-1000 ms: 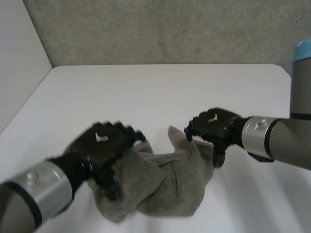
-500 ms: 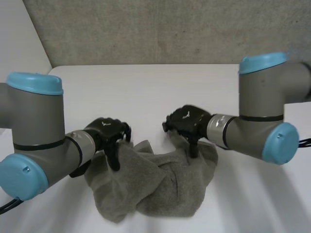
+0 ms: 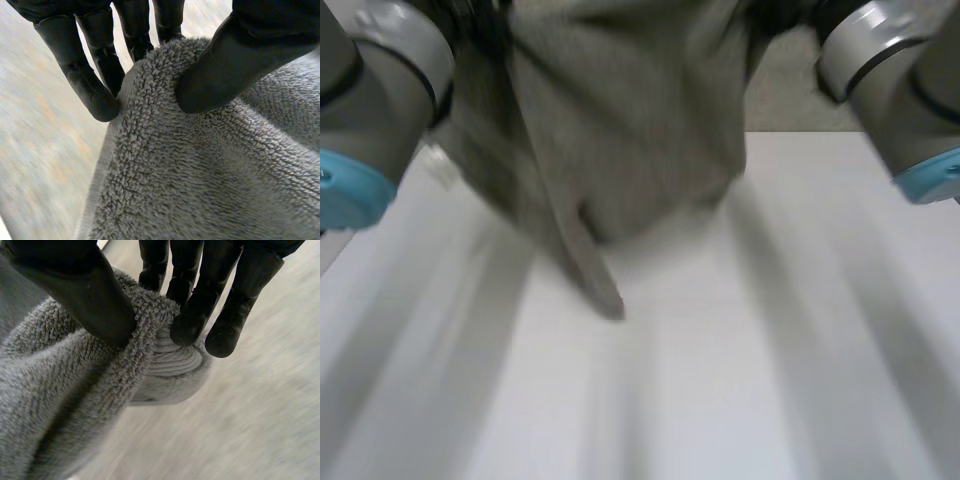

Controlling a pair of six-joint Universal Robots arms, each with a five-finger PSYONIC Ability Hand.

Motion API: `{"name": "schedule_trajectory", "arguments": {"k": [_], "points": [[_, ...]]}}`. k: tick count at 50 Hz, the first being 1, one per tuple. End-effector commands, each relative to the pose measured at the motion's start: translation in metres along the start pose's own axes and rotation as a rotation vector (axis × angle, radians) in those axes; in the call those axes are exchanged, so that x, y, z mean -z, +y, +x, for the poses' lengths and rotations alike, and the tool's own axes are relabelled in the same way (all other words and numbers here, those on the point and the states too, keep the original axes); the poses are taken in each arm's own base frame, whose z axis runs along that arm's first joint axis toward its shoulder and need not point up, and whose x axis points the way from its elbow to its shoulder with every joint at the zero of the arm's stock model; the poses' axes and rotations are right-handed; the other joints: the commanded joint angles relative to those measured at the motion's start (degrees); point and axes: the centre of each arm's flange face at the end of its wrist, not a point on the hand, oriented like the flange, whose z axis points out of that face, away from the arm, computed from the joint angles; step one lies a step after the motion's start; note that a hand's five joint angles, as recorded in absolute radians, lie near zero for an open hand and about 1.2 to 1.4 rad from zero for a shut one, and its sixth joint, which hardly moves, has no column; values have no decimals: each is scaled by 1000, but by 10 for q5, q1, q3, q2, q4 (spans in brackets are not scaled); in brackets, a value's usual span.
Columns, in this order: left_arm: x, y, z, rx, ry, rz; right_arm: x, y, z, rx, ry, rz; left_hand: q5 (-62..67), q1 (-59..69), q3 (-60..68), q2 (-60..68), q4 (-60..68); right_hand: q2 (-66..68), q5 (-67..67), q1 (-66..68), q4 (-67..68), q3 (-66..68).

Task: Fold the towel.

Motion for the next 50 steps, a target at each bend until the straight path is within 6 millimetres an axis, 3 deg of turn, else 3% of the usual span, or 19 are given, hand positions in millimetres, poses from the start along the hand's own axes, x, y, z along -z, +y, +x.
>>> {"name": "schedule_trajectory", "arguments": {"k": [1,2,4,5,6,7,10,11,12,13,14,20,25,27,30,32,34,43,50], "points": [[8,1,-2,60,-24,46,27,-19,18,11,95,129,-143,-23,-82,-56,-65,67,48,45,32,44],[8,1,-2,60,-24,46,35,-8,15,16,73,77,-143,-23,-82,-56,-65,67,48,45,32,44],[27,37,6,44,33,-83,43,8,9,22,39,11,-143,-23,-82,-56,-65,67,48,45,32,44],[27,38,6,44,33,-83,52,24,3,32,-8,-59,-143,-23,-82,-56,-65,67,48,45,32,44],[40,59,12,36,77,-153,62,43,-4,43,-59,-136,-143,-23,-82,-56,-65,67,48,45,32,44],[55,81,19,31,132,-226,63,43,-4,44,-59,-137,-143,-23,-82,-56,-65,67,48,45,32,44],[70,101,26,30,185,-290,85,81,-9,80,-131,-285,-143,-23,-82,-56,-65,67,48,45,32,44],[85,120,32,29,233,-347,96,99,-12,103,-164,-346,-143,-23,-82,-56,-65,67,48,45,32,44],[100,139,36,26,270,-403,96,99,-12,103,-164,-347,-143,-23,-82,-56,-65,67,48,45,32,44],[100,140,36,26,270,-403,109,115,-16,122,-195,-411,-143,-23,-82,-56,-65,67,48,45,32,44],[115,158,39,18,295,-460,119,126,-20,137,-220,-454,-143,-23,-82,-56,-65,67,48,45,32,44],[159,196,42,-83,354,-587,144,145,-21,183,-258,-576,-143,-23,-82,-56,-65,-25,-44,-47,-60,-48],[168,199,39,-123,361,-607,159,147,-10,194,-273,-713,-143,-23,-82,-56,-65,-198,-217,-220,-233,-221],[168,199,39,-125,362,-609,163,141,-6,200,-280,-782,-143,-23,-82,-56,-65,-384,-403,-406,-418,-407],[169,193,39,-126,364,-594,163,132,-5,188,-292,-808,-143,-23,-82,-56,-65,-499,-518,-521,-533,-522],[169,188,39,-124,368,-577,162,127,-5,188,-293,-805,-143,-23,-82,-56,-65,-524,-543,-546,-559,-547],[169,183,40,-132,375,-559,159,122,-4,191,-285,-790,-359,-238,-298,-272,-281,-538,-557,-560,-573,-561],[168,174,40,-134,368,-535,137,105,0,199,-267,-703,-545,-424,-484,-458,-467,-536,-555,-558,-571,-559],[169,177,37,-138,360,-549,123,128,-2,200,-284,-729,-746,-626,-686,-660,-669,-525,-543,-546,-559,-548]]}}
